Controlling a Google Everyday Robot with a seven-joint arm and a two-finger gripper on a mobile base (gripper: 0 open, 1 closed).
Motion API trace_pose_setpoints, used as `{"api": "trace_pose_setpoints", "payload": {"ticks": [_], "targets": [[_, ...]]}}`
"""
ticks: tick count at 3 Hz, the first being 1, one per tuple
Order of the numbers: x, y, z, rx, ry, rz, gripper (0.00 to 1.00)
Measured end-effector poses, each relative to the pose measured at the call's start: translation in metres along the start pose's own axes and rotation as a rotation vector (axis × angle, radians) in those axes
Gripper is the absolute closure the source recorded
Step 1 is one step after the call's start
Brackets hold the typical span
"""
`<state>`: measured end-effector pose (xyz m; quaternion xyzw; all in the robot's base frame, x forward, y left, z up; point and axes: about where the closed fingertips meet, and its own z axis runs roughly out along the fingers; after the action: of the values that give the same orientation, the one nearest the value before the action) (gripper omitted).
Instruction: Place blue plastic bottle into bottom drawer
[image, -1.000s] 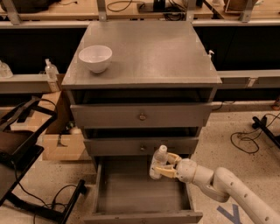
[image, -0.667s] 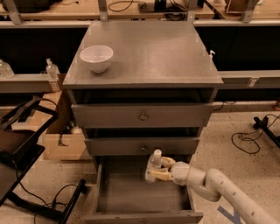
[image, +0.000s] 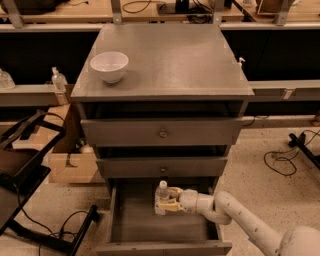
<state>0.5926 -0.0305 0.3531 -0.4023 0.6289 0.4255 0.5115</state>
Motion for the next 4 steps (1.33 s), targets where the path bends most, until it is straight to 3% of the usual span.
{"api": "trace_pose_setpoints", "payload": {"ticks": [2, 4], "targets": [[0.084, -0.002, 0.062, -0.033, 0.011, 0.044, 1.0], [0.143, 0.002, 0.104, -0.075, 0.042, 0.066, 1.0]]}}
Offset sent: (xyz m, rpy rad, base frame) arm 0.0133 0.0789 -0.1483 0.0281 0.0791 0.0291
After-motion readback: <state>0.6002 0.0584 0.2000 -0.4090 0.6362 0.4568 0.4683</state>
